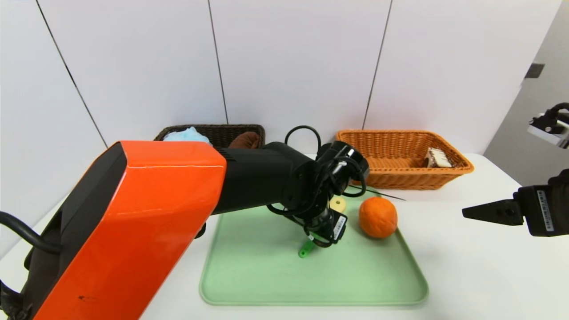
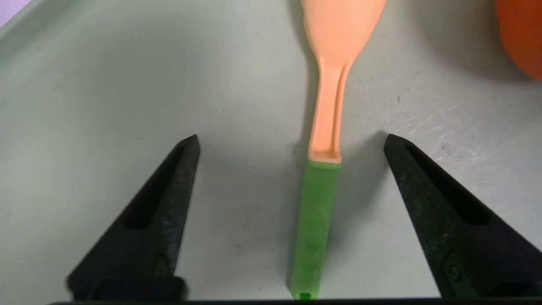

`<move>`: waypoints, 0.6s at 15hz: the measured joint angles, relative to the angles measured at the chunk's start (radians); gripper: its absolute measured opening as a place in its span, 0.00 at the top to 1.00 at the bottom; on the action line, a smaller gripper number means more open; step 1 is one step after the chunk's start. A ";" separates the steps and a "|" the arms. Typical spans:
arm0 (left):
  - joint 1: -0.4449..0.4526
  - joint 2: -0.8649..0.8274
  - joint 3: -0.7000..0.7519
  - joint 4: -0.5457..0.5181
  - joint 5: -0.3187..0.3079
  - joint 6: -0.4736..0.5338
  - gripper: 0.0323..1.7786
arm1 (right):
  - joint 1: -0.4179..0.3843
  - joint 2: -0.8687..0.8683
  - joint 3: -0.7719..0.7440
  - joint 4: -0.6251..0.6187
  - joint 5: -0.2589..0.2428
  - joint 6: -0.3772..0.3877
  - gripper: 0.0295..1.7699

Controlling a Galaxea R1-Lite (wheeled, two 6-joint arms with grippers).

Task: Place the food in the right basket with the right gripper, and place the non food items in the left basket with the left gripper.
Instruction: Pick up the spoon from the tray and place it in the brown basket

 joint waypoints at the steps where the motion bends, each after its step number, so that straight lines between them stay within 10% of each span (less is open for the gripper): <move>1: 0.000 0.000 0.000 0.001 0.001 0.000 0.31 | 0.000 0.000 0.000 0.000 0.000 0.000 0.04; 6: 0.000 -0.001 0.001 0.003 0.002 -0.001 0.66 | 0.000 0.000 0.000 0.000 -0.001 0.000 0.04; 7: -0.001 -0.001 0.001 0.003 0.002 0.000 0.95 | 0.000 -0.001 0.000 0.000 -0.001 0.000 0.04; 9: -0.001 -0.005 0.001 0.008 0.002 -0.001 0.93 | 0.000 -0.005 0.000 0.000 0.000 0.000 0.04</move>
